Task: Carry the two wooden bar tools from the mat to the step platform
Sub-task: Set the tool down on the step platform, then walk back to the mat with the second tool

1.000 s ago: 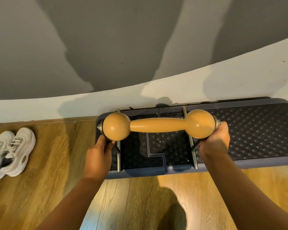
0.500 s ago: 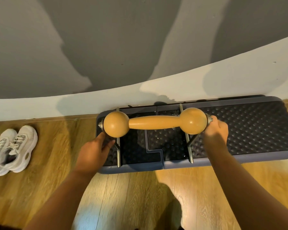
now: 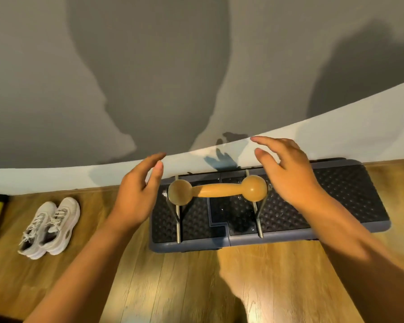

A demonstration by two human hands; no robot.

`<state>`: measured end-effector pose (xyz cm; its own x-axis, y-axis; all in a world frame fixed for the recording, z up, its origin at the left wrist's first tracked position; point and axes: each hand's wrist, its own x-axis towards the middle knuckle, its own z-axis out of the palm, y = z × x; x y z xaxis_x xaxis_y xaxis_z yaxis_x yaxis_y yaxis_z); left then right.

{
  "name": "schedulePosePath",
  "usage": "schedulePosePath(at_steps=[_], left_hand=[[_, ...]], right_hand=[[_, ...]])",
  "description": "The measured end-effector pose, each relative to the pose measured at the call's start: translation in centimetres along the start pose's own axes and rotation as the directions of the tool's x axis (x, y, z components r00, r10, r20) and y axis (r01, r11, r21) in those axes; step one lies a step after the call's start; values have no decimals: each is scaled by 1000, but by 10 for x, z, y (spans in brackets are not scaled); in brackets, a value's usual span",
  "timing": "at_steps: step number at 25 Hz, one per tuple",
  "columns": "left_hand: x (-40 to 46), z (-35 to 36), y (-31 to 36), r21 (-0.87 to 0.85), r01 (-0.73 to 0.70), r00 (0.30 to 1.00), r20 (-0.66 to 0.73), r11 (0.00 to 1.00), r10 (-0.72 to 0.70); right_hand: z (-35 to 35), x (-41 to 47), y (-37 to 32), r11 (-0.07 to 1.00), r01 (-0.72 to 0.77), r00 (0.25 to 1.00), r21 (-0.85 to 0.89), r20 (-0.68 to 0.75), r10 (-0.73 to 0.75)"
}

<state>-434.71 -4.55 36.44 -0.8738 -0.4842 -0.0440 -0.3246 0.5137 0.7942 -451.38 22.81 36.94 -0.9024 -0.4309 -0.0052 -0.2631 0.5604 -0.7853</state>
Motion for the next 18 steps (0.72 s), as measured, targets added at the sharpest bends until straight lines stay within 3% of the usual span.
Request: schedulePosePath(at_steps=[4, 8, 13, 18], left_hand=[[0, -64, 107, 48, -156, 988, 9, 987, 155], [-4, -157, 227, 129, -263, 960, -65, 956, 273], [-52, -254, 363, 205, -303, 941, -90, 931, 326], [-115, -343, 470, 299, -286, 923, -171, 910, 346]], right_hand=[[-59, 7, -112, 983, 180, 976, -21, 129, -176], [-134, 3, -228, 940, 339, 932, -33, 150, -330], [-224, -22, -362, 877, 478, 870, -47, 157, -467], [-285, -54, -501, 755, 653, 749, 67, 89, -656]])
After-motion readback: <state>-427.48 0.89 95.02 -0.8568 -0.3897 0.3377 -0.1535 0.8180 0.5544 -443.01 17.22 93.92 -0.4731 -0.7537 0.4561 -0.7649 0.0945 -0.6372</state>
